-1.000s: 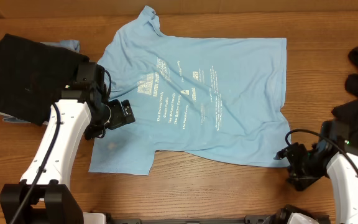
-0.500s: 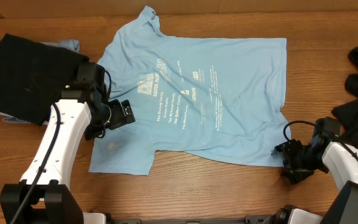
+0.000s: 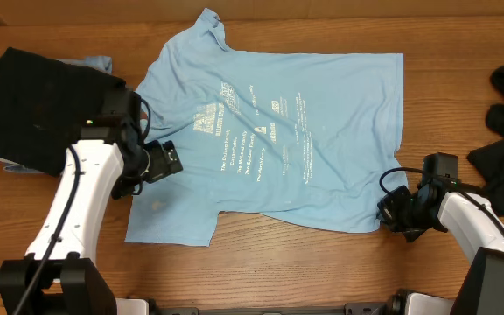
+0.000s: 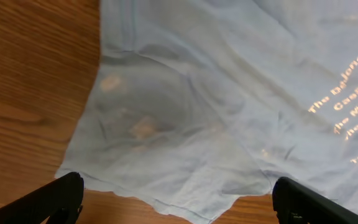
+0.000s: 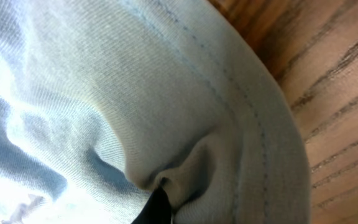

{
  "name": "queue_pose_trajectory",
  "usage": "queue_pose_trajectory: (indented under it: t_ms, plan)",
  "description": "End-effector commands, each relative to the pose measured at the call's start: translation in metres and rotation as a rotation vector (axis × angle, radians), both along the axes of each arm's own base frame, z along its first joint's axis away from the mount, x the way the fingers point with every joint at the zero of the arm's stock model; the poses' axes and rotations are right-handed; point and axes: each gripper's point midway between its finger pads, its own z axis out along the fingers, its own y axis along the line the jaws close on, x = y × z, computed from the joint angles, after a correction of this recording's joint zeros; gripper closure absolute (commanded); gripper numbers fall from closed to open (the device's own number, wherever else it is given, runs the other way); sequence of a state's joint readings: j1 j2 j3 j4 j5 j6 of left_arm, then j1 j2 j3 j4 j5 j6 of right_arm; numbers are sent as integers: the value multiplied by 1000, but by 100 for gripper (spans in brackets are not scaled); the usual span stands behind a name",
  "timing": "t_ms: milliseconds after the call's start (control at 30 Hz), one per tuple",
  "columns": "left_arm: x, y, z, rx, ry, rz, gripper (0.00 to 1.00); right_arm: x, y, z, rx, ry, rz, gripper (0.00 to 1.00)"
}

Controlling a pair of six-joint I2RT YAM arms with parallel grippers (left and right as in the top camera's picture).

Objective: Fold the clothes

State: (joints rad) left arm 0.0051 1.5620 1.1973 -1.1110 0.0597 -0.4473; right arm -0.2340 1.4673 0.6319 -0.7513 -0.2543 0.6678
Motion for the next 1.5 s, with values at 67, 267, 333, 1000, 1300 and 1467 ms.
queue_pose_trajectory:
  t_ms: [67, 267, 333, 1000, 1300, 1467]
  plan:
    - [1, 6, 4, -134, -4, 105, 0, -27, 0, -23, -30, 100, 37, 96]
    - [-11, 27, -4, -38, 37, 119, 0, -26, 1, -23, -28, 93, 54, 96]
    - [-21, 33, -16, -4, 69, 122, 0, -26, 1, -23, -23, 88, 60, 96]
    - [-45, 51, -76, -67, 56, 20, 8, -22, 3, -22, -14, 65, 86, 96]
    - [-71, 54, -110, -25, 124, 24, 7, -20, 6, -21, 2, 48, 107, 95]
    - [-89, 49, -121, -41, 168, 39, 21, -20, 6, -21, 2, 48, 107, 95]
